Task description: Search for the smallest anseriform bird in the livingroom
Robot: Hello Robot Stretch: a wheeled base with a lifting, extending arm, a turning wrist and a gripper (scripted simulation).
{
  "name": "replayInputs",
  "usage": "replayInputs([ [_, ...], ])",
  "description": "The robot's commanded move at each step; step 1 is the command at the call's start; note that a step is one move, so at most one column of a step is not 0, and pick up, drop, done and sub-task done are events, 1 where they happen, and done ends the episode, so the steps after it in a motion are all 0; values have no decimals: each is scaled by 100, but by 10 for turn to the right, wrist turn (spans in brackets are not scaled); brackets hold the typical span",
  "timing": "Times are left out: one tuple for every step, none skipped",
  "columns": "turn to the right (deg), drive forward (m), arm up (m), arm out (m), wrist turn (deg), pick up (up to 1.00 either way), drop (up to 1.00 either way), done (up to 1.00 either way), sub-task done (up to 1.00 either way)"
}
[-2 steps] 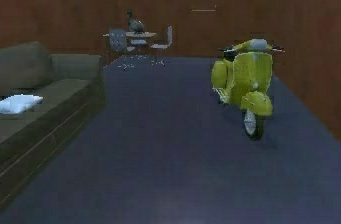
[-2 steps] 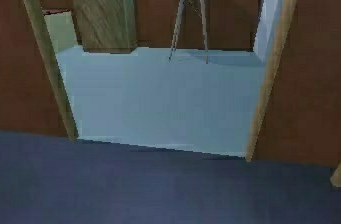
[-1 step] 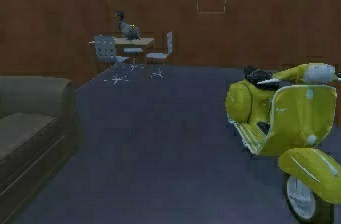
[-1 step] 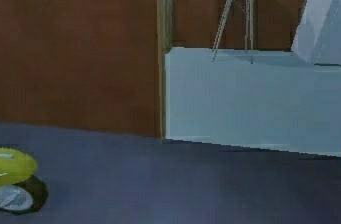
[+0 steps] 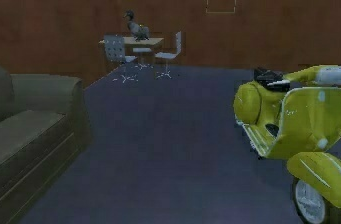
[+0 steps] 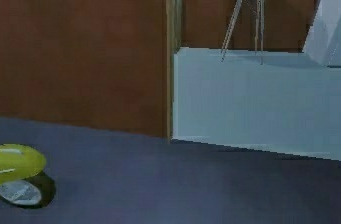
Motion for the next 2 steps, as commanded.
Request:
replayInputs([
  [-30, 0, 0, 0, 0, 0, 0, 0, 0],
  [0, 100, 0, 0, 0, 0, 0, 0, 0],
])
